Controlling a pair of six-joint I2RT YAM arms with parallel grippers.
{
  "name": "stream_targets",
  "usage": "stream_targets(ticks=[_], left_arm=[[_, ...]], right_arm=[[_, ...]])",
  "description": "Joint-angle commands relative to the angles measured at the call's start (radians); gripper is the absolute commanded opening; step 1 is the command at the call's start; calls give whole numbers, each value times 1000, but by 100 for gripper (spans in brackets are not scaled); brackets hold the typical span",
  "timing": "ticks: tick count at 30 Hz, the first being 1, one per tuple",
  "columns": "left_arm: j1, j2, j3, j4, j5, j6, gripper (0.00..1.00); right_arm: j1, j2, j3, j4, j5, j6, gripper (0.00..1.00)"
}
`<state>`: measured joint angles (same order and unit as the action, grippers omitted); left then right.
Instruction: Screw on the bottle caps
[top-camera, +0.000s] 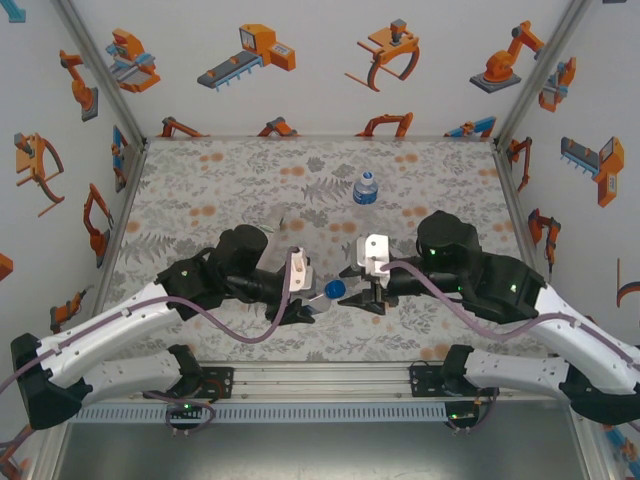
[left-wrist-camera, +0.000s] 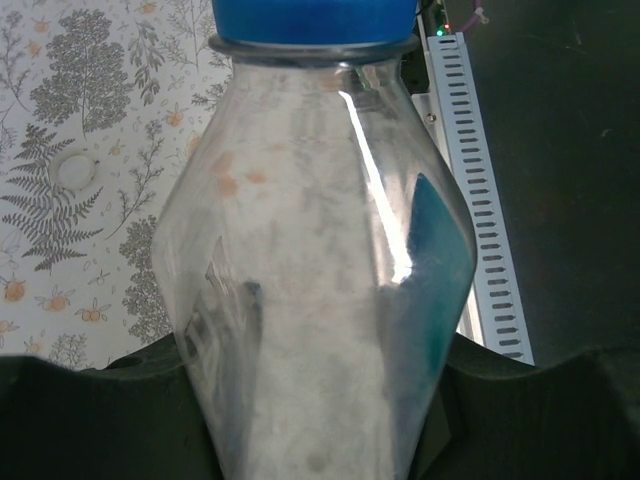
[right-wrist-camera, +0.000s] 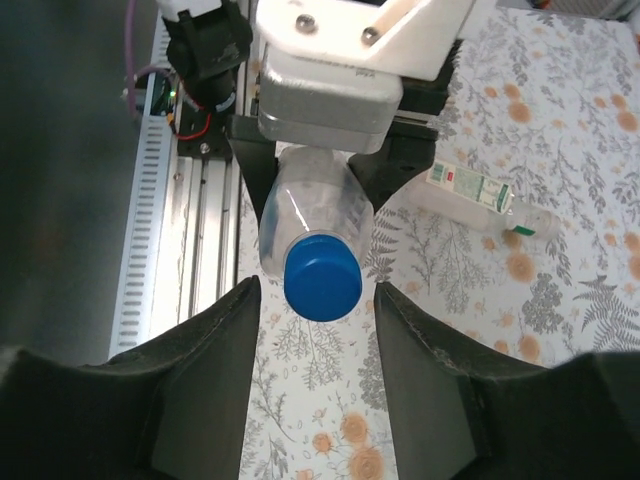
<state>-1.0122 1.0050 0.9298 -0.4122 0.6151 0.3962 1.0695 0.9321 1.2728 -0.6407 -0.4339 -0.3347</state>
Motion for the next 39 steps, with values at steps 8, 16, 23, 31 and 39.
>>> stream_targets(ticks=[8,16,23,31,39], left_arm=[[-2,-11,38,-16,50,5,0],[-1,-12,41,-19,47,13,0],[-2,-22,31,1,7,18,0],[-2,-31,8,49,-127,19,0],[-1,-19,12,55,-141,23,0]], right_arm=[[0,8,-20,72,-76,-45,43],[0,21,-18,53,-52,5,32],[0,3,-56,127,118,377,6],[-1,0,-87,12,588,1385,0],[-2,27,-28,22,577,1527,0]])
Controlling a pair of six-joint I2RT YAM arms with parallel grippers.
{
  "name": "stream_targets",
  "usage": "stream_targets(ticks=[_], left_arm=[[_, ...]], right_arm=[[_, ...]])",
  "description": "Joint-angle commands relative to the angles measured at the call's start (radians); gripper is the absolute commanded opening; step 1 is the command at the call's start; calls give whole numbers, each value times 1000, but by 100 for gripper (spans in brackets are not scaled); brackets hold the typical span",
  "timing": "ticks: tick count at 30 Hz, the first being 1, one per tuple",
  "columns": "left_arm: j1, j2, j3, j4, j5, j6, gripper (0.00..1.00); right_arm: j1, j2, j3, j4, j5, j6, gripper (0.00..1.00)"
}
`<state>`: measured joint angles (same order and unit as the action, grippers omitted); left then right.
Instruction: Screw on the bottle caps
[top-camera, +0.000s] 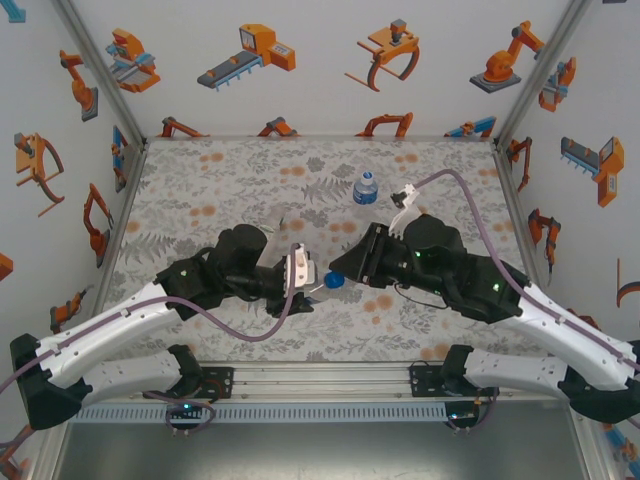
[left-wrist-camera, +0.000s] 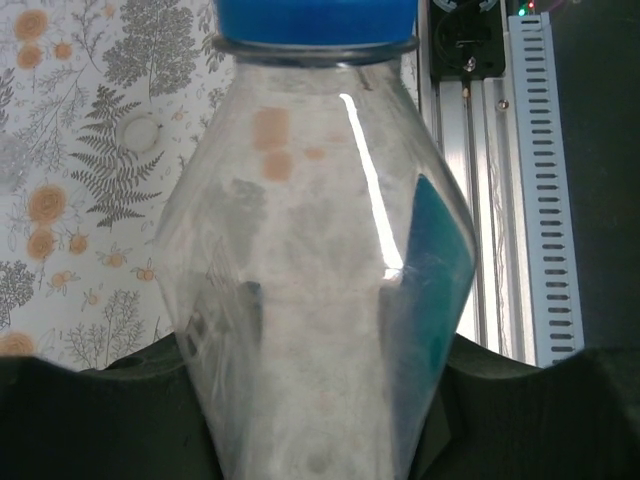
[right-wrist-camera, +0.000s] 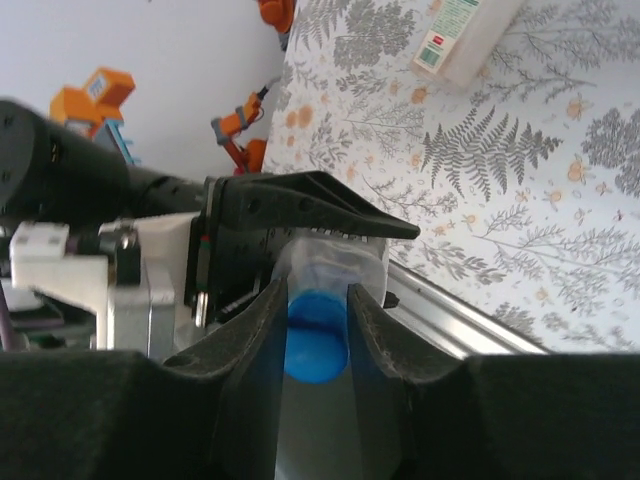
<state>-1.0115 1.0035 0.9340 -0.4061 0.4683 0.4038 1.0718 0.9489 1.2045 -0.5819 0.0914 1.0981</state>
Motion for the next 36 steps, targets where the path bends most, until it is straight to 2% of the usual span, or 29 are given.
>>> stream_targets(ticks=[1,2,4,7,11,15,19,22,27,33,36], left_arm=[[-2,-18,8,47,7,16,0],[-2,-18,8,47,8,15,0],[-2,-19,8,45,18,16,0],[-2,-19,9,34,42,17,0],[-2,-13,15,19,99,16,0],[-2,-5,29,-3,159,9,0],[-2,1,37,-18,194,1,0],[-2,2,39,-28,206,-1,0],[-2,-4,38,-35,212,-1,0],[-2,-7,38,-39,210,0,0],[-2,-10,35,-40,208,2,0]], right_arm=[[-4,10,52,-32,51,37,0],[-3,7,60,-30,51,-18,3],[-3,-6,74,-7,37,-187,22],[-4,-43,73,36,-2,-446,42],[-3,-76,77,60,-109,-785,50],[-3,-69,106,9,-333,-1107,52],[-4,-31,144,-86,-529,-1352,54],[-4,2,167,-130,-609,-1450,54],[-4,48,178,-138,-619,-1485,54],[-4,66,154,-113,-618,-1483,48],[-3,65,146,-108,-607,-1480,42]])
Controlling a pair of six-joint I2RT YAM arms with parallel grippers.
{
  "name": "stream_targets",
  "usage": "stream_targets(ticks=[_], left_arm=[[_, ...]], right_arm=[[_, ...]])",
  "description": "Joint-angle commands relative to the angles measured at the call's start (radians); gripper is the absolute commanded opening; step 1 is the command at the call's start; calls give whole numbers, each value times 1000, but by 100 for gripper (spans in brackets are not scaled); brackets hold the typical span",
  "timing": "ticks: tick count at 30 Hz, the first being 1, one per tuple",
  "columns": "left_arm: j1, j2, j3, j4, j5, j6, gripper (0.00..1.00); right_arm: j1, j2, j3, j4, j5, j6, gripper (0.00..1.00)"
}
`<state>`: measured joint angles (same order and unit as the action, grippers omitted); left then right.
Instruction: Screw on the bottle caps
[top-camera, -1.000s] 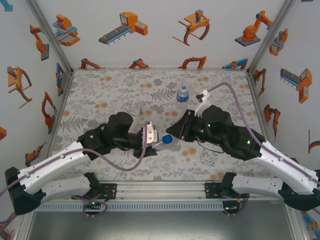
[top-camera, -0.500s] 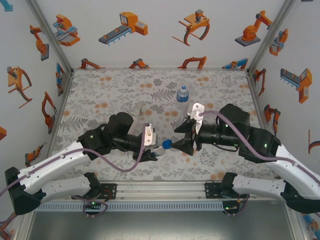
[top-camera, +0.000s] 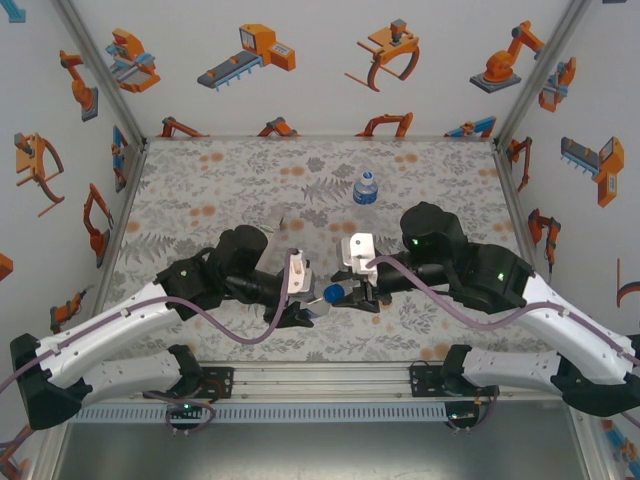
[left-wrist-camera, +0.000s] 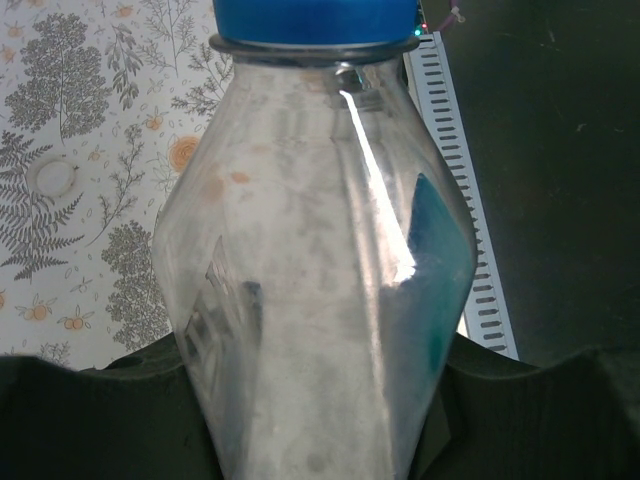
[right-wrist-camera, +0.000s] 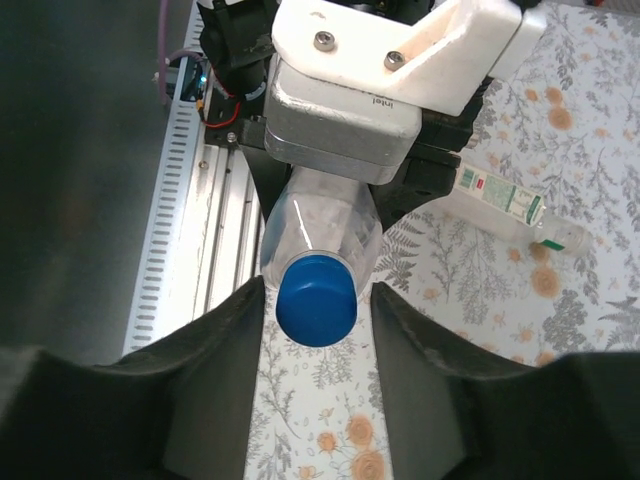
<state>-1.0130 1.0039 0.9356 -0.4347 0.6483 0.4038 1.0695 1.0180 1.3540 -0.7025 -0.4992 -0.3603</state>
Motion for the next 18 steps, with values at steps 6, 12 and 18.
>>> stream_targets(ticks=[6,12,18], left_arm=[[-1,-17,31,-12,24,8,0],[-1,-16,32,-10,24,6,0],[-1,-21,27,0,16,6,0]], right_arm=[[-2,-4,-19,11,15,-13,41],[-1,1,-21,13,35,-4,40],[-1,-8,-37,25,68,74,25]])
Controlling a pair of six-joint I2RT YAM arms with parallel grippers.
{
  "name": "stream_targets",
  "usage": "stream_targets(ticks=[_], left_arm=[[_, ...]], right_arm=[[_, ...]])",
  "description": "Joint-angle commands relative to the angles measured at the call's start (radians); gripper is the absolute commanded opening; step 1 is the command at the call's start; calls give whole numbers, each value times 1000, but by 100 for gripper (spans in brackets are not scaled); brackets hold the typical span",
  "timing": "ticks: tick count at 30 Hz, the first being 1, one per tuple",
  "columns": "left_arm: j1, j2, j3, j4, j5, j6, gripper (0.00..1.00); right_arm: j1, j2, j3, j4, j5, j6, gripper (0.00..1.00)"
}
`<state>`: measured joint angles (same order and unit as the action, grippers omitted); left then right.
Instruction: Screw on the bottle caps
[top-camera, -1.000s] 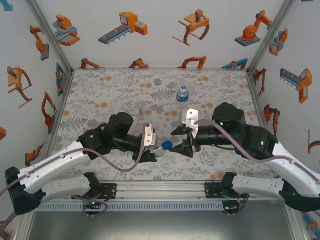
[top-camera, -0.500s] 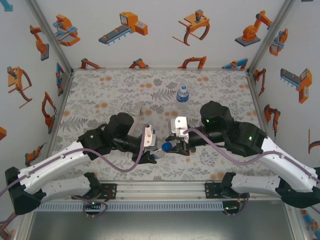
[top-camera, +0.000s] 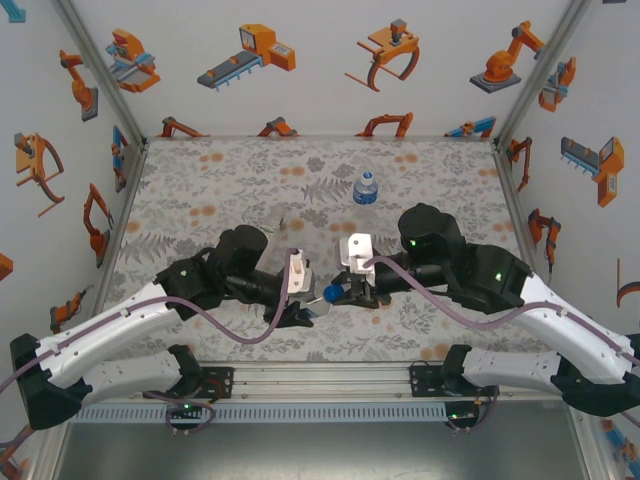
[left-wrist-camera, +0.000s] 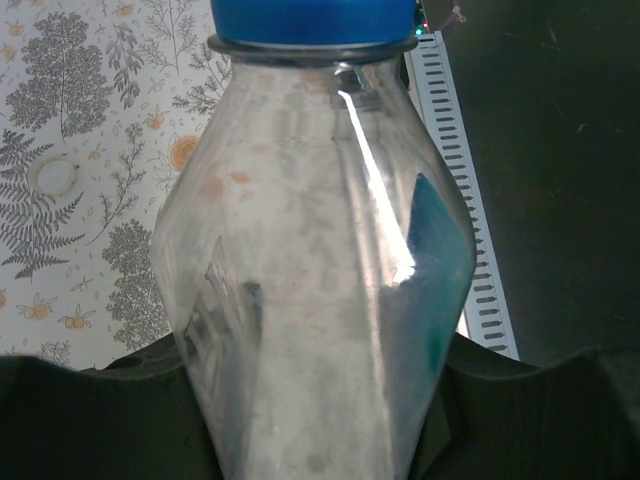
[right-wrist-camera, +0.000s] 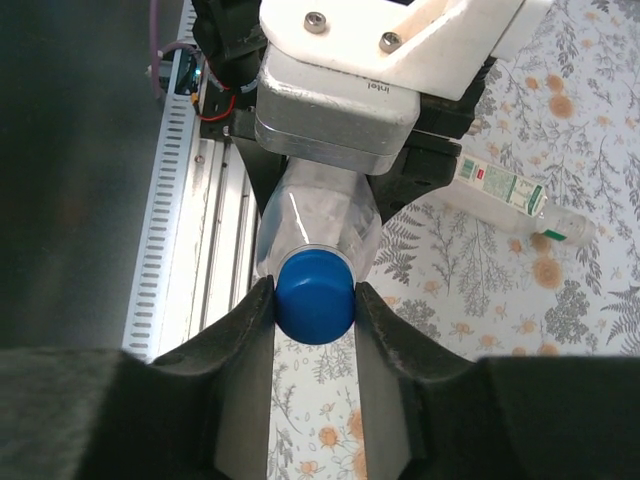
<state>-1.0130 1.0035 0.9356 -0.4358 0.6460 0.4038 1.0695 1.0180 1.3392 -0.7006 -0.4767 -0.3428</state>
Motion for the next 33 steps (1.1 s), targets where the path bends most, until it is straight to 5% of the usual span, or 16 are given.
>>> stream_targets(ticks=[1,5,15,18,24,29,33], left_arm=[[-1,-22,27,5,14,8,0],[-1,-32,8,40,-55,7,0],[0,-13,-13,100,-245,7,0],[-1,-6,-12,114,-248,9,0],[-1,-1,-8,117,-241,7,0],[-1,-9,1,85,-214,15,0],[-1,-22,9,50,-139,26,0]], right_arm=[[-1,-11,-28,32,63,101,19],[-2,-31,-75,130,217,433,0],[-2,-44,-171,108,566,1533,0],[-1,-78,-261,205,591,1741,0],[-1,-52,-178,159,612,1589,0],[-2,-68,-115,155,576,1237,47],[-1,-99,-71,161,519,884,54]])
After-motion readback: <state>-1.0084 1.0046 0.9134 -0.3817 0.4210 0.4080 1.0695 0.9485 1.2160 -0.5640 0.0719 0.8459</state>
